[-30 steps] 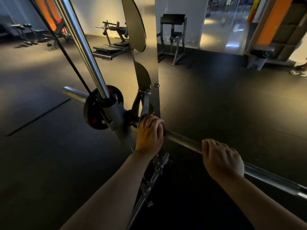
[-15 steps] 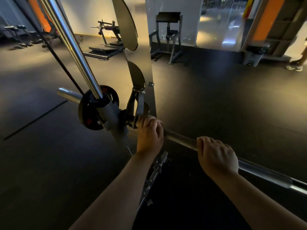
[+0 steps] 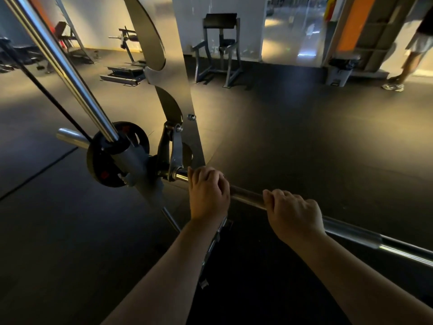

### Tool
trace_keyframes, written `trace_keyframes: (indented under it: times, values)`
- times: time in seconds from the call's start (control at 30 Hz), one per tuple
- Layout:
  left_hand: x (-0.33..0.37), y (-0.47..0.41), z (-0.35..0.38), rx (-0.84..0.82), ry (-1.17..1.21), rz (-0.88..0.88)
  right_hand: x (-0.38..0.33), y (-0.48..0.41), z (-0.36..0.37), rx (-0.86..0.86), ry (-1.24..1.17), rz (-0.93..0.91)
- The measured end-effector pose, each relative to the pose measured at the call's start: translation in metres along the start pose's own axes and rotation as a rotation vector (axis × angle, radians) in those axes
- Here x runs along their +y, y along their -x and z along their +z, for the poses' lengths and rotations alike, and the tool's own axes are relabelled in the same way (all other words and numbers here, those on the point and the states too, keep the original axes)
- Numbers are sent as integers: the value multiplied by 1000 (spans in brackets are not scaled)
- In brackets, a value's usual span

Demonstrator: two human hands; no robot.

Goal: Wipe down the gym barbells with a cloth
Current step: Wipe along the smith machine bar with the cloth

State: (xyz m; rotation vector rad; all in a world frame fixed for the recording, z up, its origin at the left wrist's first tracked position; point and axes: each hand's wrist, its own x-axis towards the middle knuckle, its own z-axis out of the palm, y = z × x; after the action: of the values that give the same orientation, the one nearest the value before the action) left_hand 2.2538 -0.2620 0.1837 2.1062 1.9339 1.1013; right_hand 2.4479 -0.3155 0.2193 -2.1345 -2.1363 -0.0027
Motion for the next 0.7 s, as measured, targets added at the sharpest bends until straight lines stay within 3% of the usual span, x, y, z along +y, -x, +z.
trace_keyframes:
  times: [0.07,0.27,0.47,0.6,0.7]
  values:
    - [19,8,5,-40,1,-8,15,2,-4,-65,-16,43]
    - [18,16,3,-200,-40,304,39,9,-12,-195,20,10]
    - [54,19,9,-158,-62,24,65,20,-20,-251,33,-12]
    - [106,62,25,-235,-32,196,77,23,-18,-267,17,7]
    - [105,65,29,-206,-19,251,88,27,-20,-284,1,13]
